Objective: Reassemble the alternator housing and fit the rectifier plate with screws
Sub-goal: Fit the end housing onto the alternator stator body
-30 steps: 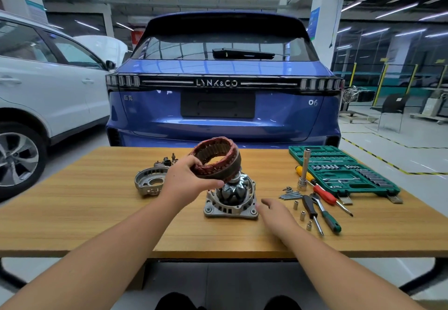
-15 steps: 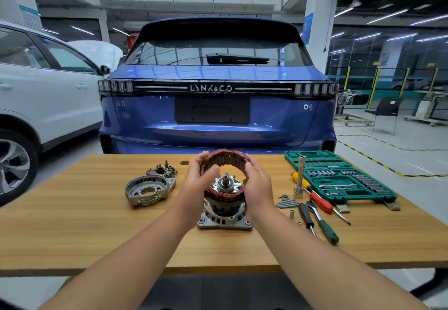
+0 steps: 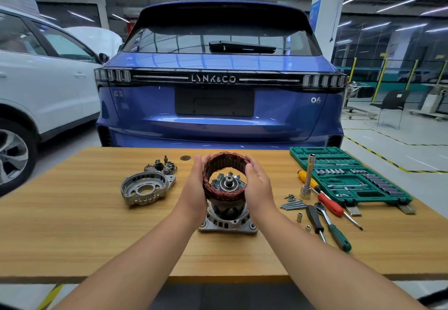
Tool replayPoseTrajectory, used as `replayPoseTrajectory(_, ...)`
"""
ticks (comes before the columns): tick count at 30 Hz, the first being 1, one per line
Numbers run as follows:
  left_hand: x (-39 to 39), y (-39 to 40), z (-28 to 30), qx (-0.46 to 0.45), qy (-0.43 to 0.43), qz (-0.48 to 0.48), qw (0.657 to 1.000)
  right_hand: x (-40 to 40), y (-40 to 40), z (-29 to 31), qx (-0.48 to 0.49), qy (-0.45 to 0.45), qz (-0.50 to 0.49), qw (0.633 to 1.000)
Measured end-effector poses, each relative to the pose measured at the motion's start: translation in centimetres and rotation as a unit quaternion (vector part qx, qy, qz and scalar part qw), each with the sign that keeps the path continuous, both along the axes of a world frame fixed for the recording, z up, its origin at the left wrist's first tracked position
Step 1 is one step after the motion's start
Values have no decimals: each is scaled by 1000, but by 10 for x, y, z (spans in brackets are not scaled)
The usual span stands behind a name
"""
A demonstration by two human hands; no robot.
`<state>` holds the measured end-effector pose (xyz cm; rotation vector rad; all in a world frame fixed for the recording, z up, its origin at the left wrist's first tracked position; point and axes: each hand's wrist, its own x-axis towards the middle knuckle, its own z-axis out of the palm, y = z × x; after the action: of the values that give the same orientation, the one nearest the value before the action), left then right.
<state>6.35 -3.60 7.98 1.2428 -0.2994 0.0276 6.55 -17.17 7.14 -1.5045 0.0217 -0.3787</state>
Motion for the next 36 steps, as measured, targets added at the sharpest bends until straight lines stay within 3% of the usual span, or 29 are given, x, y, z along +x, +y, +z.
replayPoseTrajectory(18, 12, -3, -20, 29, 8, -10, 1000, 7, -2, -20, -2, 27, -40, 999)
replayPoseTrajectory(36, 17, -10, -9, 90, 81, 46, 992, 16, -1, -12, -31, 49, -86, 995)
